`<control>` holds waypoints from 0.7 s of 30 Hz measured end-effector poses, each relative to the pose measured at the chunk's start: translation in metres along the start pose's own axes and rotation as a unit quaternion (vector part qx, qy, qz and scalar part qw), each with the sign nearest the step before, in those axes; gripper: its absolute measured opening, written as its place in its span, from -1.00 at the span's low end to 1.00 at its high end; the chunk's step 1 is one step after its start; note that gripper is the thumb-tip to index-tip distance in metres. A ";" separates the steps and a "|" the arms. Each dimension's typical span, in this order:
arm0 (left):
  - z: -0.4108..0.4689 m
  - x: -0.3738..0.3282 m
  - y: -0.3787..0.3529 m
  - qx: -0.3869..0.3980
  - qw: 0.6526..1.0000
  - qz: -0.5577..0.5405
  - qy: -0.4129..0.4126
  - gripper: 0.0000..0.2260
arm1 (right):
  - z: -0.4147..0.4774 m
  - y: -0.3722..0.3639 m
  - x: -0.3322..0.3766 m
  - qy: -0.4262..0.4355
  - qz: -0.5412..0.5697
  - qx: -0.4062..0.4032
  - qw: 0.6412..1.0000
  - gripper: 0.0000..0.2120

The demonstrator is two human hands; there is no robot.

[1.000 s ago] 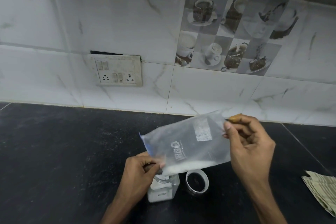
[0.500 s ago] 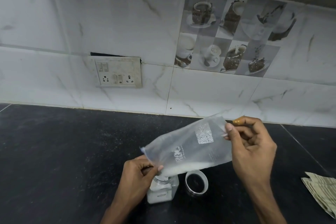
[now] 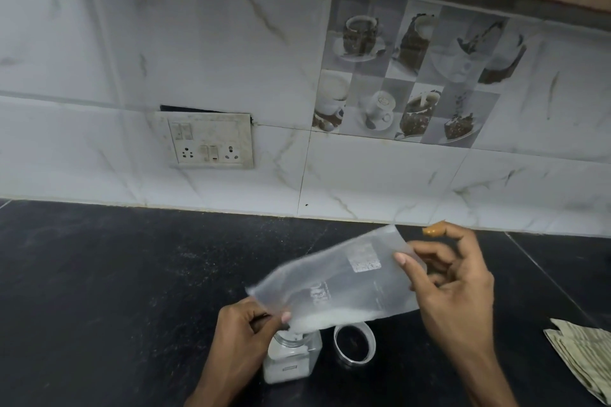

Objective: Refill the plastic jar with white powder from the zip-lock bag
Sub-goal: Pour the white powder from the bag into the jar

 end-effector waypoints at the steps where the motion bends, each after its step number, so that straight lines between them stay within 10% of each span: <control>1: 0.000 -0.001 -0.001 0.007 1.000 -0.002 0.002 -0.68 | 0.000 0.000 -0.001 -0.001 0.004 -0.002 1.000 -0.56; 21: 0.002 -0.002 0.003 0.003 1.000 -0.011 0.001 -0.80 | -0.001 -0.005 -0.004 0.014 0.040 -0.024 0.999 -0.62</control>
Point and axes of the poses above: each hand's wrist, its own z-axis towards the middle knuckle, its own y-axis out of the back of the hand, x = y × z, the point moved 3 cm from there along z, towards the middle knuckle, and after that the axes turned 1 degree about z, right-handed, at the moved point
